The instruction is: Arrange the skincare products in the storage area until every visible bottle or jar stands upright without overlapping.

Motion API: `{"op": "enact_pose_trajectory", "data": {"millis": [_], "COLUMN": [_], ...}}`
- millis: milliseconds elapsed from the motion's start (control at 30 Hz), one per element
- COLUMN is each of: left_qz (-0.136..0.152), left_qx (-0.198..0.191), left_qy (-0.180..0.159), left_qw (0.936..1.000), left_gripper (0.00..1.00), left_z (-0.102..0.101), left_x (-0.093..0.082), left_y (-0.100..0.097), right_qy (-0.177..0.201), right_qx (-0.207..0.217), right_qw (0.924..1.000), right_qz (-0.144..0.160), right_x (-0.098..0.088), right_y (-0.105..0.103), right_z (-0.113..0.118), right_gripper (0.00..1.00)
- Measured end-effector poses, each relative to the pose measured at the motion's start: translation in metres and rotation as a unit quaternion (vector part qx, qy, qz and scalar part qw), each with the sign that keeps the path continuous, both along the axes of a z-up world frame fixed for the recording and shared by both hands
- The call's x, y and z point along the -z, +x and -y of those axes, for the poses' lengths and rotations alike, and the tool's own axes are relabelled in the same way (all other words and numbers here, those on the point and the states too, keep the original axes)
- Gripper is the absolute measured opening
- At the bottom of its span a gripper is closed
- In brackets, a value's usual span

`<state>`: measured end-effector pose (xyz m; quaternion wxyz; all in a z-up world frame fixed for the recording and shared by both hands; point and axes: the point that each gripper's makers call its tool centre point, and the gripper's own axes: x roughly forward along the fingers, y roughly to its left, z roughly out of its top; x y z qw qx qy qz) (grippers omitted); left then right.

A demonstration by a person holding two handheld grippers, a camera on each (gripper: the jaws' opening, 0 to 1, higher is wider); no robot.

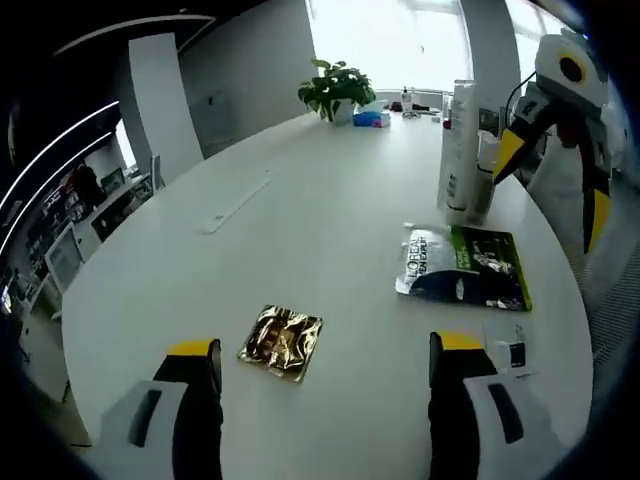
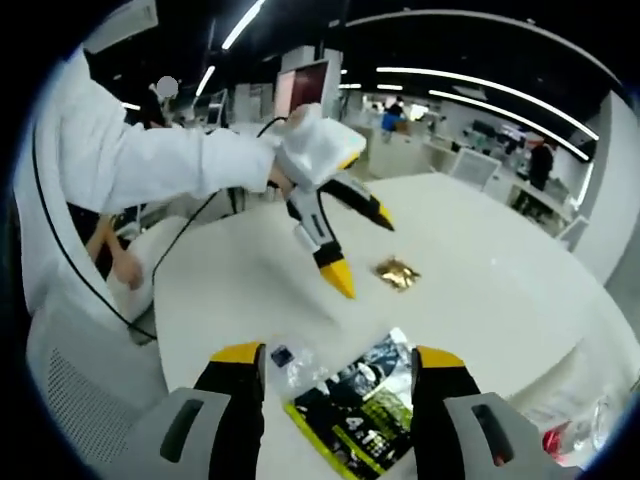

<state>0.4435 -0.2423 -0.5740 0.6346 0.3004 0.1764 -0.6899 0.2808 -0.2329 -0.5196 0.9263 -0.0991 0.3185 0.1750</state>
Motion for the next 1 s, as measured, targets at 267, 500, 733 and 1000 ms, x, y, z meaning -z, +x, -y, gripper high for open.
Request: {"op": "enact_pose_trajectory", "data": {"millis": [267, 500, 733, 1000], "left_qz": [-0.021, -0.016, -0.031, -0.047], "left_qx": [-0.003, 0.003, 0.012, 0.016], "left_qy": [0.022, 0.043, 0.066, 0.077], "left_qw": [0.9995, 0.9989, 0.9973, 0.9958], "left_gripper": [0.74, 0.67, 0.54, 0.49], "left_z": [0.013, 0.023, 0.029, 0.028], "left_x": [0.018, 0.029, 0.037, 0.042], "left_y": [0.015, 0.025, 0.038, 0.046], "right_qy": [0.004, 0.005, 0.007, 0.007], "right_qx": [-0.001, -0.001, -0.001, -0.004], "right_qw": [1.0000, 1.0000, 0.9999, 0.9999], "right_qz": [-0.003, -0.007, -0.008, -0.010], "right_x": [0.006, 0.010, 0.011, 0.013], "right_y": [0.008, 0.013, 0.015, 0.018], "right_z": [0.002, 0.007, 0.009, 0.009], "right_gripper": [0.59, 0.60, 0.59, 0.59]}}
